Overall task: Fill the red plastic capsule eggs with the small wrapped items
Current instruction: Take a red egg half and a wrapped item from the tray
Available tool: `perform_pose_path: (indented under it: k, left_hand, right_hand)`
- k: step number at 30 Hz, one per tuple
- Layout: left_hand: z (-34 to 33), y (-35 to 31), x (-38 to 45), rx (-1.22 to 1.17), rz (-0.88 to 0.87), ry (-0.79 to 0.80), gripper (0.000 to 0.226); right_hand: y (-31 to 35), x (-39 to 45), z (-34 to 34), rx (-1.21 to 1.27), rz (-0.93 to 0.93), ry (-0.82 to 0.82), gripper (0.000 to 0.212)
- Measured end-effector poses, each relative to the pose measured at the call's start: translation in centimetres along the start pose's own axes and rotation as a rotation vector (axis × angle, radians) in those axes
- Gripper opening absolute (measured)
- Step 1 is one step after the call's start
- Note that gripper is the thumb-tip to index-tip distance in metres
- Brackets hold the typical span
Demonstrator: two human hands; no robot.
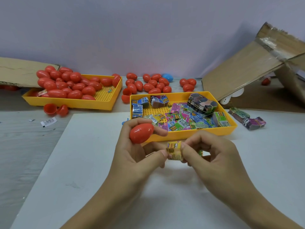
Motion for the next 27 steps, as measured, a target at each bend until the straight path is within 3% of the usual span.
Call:
perform_pose_path:
  k: [4,7,12,17,27]
  left_hand:
    - [0.11,-0.08,0.24,0.031,-0.031,-0.034,0.053]
    - [-0.09,-0.14,0.18,0.081,-0.058,-0.014,0.050]
    - [-0.13,-0.09,-0.20,0.165,-0.060,0.028,0.042]
    - [0.54,0.20,0.29,0.172,0.132,0.010,0.031]
    - [-0.04,-0.06,-0.03,0.283,0.064,0.105,0.032]
  right_hand:
    - [-0.16,-0.09,-0.06,-0.002,0.014,0.002,0.006]
    - [-0.20,-0.23,-0.20,0.054,0.077,0.053,0.031]
    - [-0.28,-0.23,-0.06,0.016,0.198,-0.001,0.020]
    - [0.03,-0.23,0.38,0.052,0.236,-0.048,0.015]
    - [0.61,-0.19,0.29,0.010,0.332,-0.029,0.014]
Point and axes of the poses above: each hand's wrist, its own x-axis towards the middle knuckle, its own z-axis out of the back of the hand, y = z × x, the point moved 2 cm from there along x, towards the middle knuckle, and after that the axes turned 1 degree about x, right-handed, at the moved point
